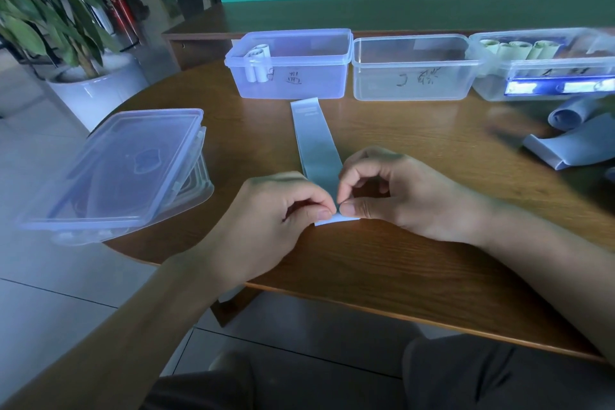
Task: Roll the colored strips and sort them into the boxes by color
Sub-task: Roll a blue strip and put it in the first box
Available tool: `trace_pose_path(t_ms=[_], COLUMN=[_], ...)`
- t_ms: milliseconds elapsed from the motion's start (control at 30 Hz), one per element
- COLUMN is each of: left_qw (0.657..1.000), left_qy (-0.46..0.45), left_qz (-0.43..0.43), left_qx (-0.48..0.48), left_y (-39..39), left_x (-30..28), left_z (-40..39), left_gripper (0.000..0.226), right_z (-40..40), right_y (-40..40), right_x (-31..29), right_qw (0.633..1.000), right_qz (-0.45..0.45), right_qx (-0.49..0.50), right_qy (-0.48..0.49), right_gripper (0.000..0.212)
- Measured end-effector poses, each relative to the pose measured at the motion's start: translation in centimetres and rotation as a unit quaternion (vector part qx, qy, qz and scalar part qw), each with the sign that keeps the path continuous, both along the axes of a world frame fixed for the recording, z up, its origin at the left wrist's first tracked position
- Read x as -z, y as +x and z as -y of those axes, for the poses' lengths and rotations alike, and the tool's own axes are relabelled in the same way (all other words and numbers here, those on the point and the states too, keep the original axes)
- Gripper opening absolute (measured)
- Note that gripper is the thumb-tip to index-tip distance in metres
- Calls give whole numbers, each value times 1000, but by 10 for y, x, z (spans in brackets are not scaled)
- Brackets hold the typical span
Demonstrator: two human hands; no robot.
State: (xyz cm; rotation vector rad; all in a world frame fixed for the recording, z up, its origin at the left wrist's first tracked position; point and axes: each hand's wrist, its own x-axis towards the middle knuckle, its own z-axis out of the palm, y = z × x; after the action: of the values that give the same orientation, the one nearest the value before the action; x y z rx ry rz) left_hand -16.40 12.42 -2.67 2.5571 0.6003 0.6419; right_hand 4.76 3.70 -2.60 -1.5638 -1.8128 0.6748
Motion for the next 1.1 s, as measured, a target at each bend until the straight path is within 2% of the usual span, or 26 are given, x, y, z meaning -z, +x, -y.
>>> trace_pose_path(t_ms=[167, 667, 933, 1100], left_qw=[1000, 999, 997, 997], left_qy=[-14, 25, 79, 61], left_qz=[5, -2, 3, 3], left_qx=[2, -41, -23, -40], left_y=[-4, 0, 0, -1], left_x=[0, 0, 5, 6], left_z=[1, 2, -1, -5], left_gripper=[9, 10, 6, 14], right_z=[2, 4, -2, -1], right_y=[1, 3, 2, 0], right_x=[2, 3, 0, 1], right_qw=[997, 988, 995, 992], right_qz=[40, 102, 71, 81], right_qx=[-41, -43, 16, 25], right_qy=[42, 110, 64, 92], right_gripper=[5, 7, 4, 5])
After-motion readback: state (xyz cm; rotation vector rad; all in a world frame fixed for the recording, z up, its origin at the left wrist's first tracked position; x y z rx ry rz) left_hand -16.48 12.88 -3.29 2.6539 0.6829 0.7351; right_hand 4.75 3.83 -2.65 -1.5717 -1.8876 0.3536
